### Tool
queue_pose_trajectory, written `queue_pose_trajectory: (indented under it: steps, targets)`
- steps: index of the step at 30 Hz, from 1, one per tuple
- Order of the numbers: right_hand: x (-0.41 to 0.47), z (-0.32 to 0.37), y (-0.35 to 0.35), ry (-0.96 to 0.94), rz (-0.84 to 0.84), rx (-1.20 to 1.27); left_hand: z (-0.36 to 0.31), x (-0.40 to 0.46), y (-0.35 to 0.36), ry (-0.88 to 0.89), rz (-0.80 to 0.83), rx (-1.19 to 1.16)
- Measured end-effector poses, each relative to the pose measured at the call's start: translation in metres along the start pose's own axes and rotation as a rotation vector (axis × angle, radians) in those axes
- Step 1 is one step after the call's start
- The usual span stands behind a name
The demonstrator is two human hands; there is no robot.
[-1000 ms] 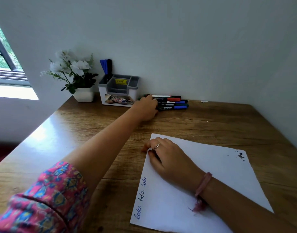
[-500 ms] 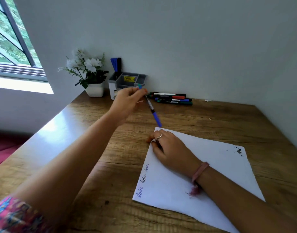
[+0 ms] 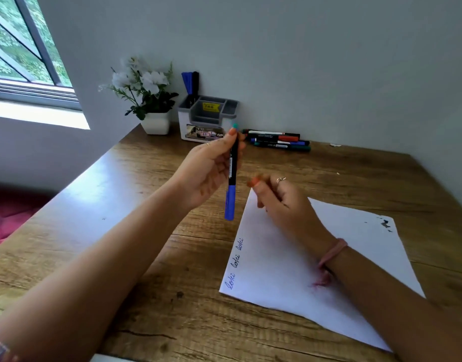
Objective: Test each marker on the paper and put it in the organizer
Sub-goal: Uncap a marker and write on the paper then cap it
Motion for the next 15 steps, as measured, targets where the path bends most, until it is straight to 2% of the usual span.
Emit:
queue_pose_trajectory:
  steps: [6,8,12,15]
  targets:
    - [-0.002,0.014,0.004,0.051,0.112,0.333,0.012,-0.015,0.032,-0.03,0.186,-0.011]
    - [-0.001,0.011,-0.002,0.064,0.07,0.348,0.015,-0.017,0.032,-0.05,0.21,0.06]
    - [0.004,-0.002,-0.024,0.139,-0.109,0.373,0.024,-0.023,0.03,-0.19,0.31,0.394]
    - [0.003,0.0,-0.024,0.113,-0.075,0.338,0.031,-0.033,0.036,-0.308,0.4,0.45]
Point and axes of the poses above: each hand's wrist, its own x-axis towards the middle knuckle, its own y-axis out of the palm, z = x × y, the point moved 8 cm from there along x, towards the middle knuckle, and after that the axes turned 9 degrees about y, right-handed, at the moved point
